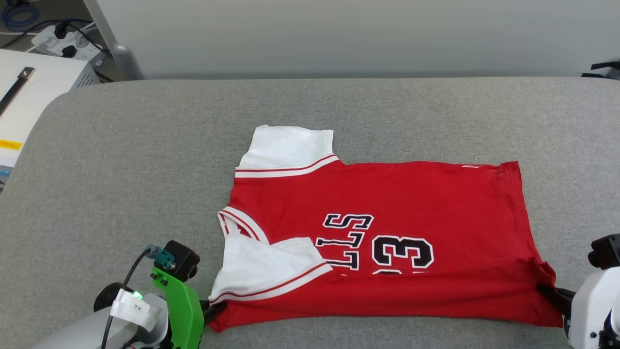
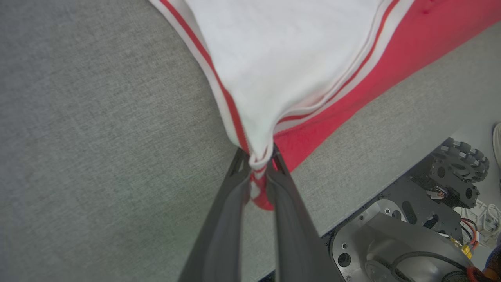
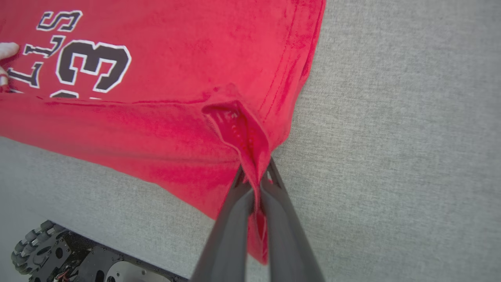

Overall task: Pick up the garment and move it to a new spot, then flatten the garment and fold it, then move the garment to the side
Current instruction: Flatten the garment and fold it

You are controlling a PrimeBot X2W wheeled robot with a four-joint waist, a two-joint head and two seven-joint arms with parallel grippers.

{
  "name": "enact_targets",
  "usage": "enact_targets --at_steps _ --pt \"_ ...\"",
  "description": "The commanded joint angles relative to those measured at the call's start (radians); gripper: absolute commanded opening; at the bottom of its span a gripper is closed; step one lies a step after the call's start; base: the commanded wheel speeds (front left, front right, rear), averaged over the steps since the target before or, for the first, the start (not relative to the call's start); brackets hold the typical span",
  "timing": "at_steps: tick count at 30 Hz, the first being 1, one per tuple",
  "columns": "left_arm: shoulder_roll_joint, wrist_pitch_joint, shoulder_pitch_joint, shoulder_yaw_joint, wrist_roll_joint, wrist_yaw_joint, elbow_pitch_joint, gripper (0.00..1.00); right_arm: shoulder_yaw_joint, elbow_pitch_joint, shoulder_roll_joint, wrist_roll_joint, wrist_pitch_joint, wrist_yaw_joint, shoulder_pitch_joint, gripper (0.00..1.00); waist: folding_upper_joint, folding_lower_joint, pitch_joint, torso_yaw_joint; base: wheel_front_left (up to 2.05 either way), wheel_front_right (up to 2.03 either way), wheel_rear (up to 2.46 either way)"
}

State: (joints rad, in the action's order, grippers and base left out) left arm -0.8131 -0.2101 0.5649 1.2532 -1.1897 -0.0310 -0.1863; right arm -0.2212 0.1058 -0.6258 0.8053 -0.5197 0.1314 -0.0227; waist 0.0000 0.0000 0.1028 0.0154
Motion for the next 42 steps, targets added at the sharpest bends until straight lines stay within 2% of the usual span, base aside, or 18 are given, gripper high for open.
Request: enact_targets --at_steps 1,7,8,9,10,11,17,23,24,29,33,37,42 --pt "0.01 0.011 -0.005 -0.006 -0.005 -0.002 -0.021 0.0 0.005 0.017 0.01 -0.014 0.01 -0.001 -0.01 0.0 0.0 0.0 0.017 0.002 0.0 0.0 0.0" --pt "0.068 0.038 -0.001 -0.008 0.003 -0.021 -0.119 0.0 -0.026 0.11 0.047 -0.06 0.061 -0.001 -0.051 0.0 0.0 0.0 0.037 0.006 0.0 0.0 0.0" --pt "0.076 0.046 -0.002 -0.01 0.001 -0.023 -0.132 0.05 -0.035 0.122 0.051 -0.071 0.07 -0.001 -0.053 0.2 0.0 0.0 0.037 0.008 0.0 0.0 0.0" --pt "0.084 0.057 -0.005 -0.011 0.001 -0.025 -0.148 0.74 -0.046 0.135 0.058 -0.076 0.081 -0.001 -0.053 0.4 0.0 0.0 0.036 0.009 0.0 0.0 0.0" --pt "0.09 0.068 -0.005 -0.011 0.006 -0.026 -0.16 1.0 -0.049 0.143 0.067 -0.073 0.092 -0.001 -0.053 0.49 0.0 0.0 0.033 0.01 0.0 0.0 0.0" --pt "0.096 0.083 -0.008 -0.013 0.009 -0.027 -0.172 1.0 -0.047 0.151 0.075 -0.074 0.112 -0.001 -0.053 1.0 0.0 0.0 0.028 0.011 0.0 0.0 0.0" --pt "0.085 0.153 -0.014 -0.028 0.032 -0.022 -0.186 1.0 0.009 0.171 0.095 -0.14 0.252 -0.001 -0.028 1.0 0.0 0.0 -0.021 0.02 0.0 0.0 0.0" --pt "0.042 0.222 0.017 -0.075 0.05 0.01 -0.135 1.0 0.136 0.114 0.152 -0.239 0.396 -0.001 0.002 1.0 0.0 0.0 -0.056 0.022 0.0 0.0 0.0" --pt "0.029 0.246 0.051 -0.099 0.068 0.032 -0.113 1.0 0.196 0.069 0.2 -0.307 0.45 -0.001 0.003 1.0 0.0 0.0 -0.063 0.012 0.0 0.0 0.0" --pt "0.039 0.266 0.121 -0.131 0.086 0.033 -0.111 1.0 0.268 -0.028 0.295 -0.391 0.514 -0.001 0.008 1.0 0.0 0.0 -0.057 -0.009 0.0 0.0 0.0" --pt "0.06 0.256 0.195 -0.15 0.097 0.019 -0.138 1.0 0.29 -0.124 0.359 -0.451 0.544 -0.001 0.016 1.0 0.0 0.0 -0.033 -0.036 0.0 0.0 0.0" --pt "0.092 0.218 0.279 -0.173 0.076 -0.019 -0.192 1.0 0.279 -0.2 0.404 -0.492 0.543 -0.001 0.021 1.0 0.0 0.0 0.011 -0.065 0.0 0.0 0.0" --pt "0.128 0.087 0.411 -0.199 0.006 -0.067 -0.288 1.0 0.245 -0.261 0.431 -0.53 0.536 -0.001 -0.001 1.0 0.0 0.0 0.093 -0.104 0.0 0.0 0.0"
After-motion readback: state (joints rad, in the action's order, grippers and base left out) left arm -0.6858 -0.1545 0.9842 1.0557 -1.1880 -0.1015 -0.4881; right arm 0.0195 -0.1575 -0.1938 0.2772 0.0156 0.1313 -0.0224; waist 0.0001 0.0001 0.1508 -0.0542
